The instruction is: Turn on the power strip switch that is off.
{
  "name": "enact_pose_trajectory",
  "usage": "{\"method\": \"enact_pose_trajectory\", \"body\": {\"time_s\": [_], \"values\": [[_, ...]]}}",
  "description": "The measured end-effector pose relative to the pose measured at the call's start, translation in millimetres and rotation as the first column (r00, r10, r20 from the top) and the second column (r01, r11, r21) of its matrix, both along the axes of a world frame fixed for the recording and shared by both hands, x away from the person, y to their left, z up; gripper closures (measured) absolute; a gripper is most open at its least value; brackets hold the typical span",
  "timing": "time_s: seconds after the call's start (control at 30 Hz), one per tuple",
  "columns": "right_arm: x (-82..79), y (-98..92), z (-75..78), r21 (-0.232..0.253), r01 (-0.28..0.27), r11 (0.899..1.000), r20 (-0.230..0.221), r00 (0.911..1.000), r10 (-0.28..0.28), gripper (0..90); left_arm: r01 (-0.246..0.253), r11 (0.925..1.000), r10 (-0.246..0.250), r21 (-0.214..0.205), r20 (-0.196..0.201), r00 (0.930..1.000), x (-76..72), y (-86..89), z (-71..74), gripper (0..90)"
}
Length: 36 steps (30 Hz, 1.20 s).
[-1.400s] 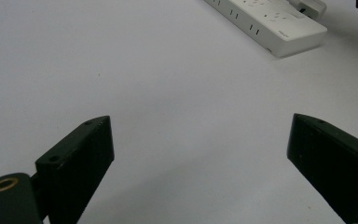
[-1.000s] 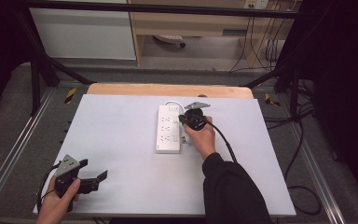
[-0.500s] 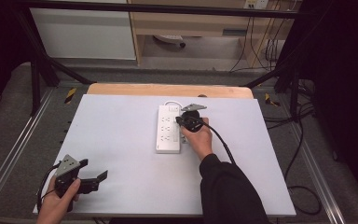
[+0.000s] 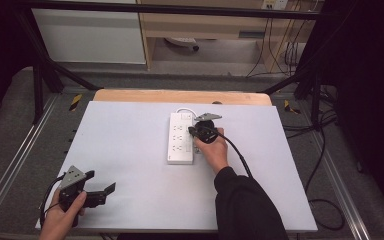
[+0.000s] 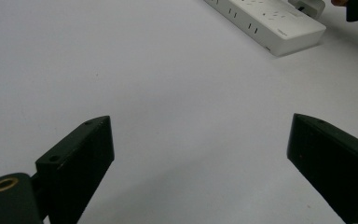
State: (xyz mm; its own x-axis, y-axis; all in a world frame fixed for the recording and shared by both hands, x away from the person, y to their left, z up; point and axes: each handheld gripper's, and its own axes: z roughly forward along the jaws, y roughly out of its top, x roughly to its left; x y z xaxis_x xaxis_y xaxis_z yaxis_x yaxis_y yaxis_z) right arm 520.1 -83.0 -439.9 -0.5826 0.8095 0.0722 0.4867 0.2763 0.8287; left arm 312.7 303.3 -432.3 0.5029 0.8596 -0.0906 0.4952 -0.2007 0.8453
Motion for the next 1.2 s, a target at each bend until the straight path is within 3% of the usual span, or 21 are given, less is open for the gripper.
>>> {"method": "enact_pose_trajectory", "body": {"time_s": [1.2], "values": [[-6.4,4.5,-1.4,0.009,-0.025,1.000,0.004,0.9997,0.025,90.0,0.000,1.0000,0.000,-0.001,-0.001,1.0000,0.0,-0.3,0.0,7.2]]}}
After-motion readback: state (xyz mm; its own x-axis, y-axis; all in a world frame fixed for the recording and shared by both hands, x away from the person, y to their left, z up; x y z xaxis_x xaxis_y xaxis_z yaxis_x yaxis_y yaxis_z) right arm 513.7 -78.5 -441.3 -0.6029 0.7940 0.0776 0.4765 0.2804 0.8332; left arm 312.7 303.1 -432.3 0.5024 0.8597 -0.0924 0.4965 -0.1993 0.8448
